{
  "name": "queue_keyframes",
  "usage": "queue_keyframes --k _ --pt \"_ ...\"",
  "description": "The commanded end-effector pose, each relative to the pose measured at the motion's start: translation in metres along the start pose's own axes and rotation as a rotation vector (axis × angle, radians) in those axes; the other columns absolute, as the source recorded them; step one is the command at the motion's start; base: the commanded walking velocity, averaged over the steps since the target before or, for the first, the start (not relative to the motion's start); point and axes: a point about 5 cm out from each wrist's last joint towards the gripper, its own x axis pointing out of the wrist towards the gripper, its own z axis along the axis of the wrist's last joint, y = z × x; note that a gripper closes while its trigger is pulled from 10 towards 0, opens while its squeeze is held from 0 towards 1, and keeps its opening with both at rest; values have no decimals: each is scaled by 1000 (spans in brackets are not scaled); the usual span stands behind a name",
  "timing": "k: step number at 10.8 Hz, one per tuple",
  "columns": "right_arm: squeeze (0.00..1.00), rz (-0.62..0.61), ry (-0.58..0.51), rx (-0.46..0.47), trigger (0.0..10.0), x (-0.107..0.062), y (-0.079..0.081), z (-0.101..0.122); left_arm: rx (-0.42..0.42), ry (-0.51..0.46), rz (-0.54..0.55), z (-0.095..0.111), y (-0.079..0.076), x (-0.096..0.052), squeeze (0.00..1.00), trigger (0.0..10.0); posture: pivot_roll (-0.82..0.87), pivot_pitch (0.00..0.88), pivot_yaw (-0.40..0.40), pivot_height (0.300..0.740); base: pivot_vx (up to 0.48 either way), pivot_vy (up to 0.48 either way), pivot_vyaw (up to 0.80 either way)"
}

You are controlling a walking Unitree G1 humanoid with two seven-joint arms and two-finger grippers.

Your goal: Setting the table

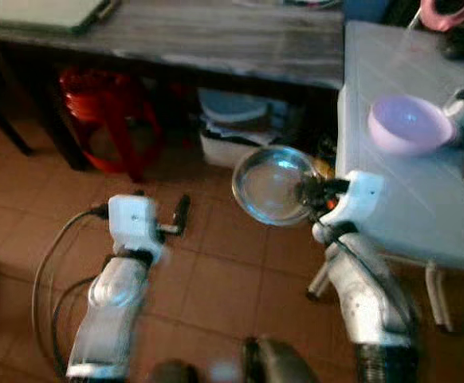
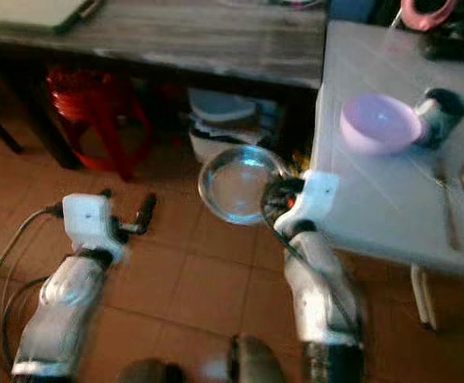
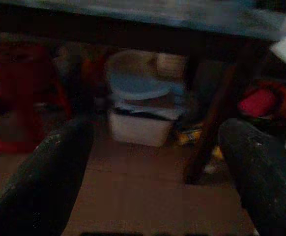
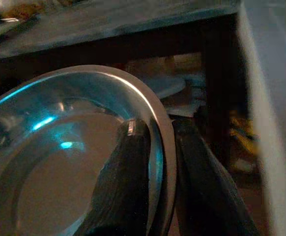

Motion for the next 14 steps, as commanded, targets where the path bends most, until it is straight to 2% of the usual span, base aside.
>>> queue_keyframes --k 1,4,8,13,14 --pt "0 22 -34 -2 0 1 7 4 26 -3 11 1 6 -1 0 10000 -22 142 -7 740 424 0 0" --pt "0 50 -56 -2 0 7 16 7 33 -27 0 7 6 5 0 10000 -16 140 -7 740 424 0 0" --pt "0 44 -64 -10 0 8 15 8 74 -49 -1 11 6 9 0 10000 -18 148 -9 740 422 0 0" --pt "0 34 -72 -10 0 10 14 9 55 -50 -9 10 5 11 0 10000 -19 148 -4 740 435 0 0" --pt "0 32 -75 -5 10000 12 14 13 55 -51 -11 10 4 11 0 10000 -20 147 -3 740 435 0 0"
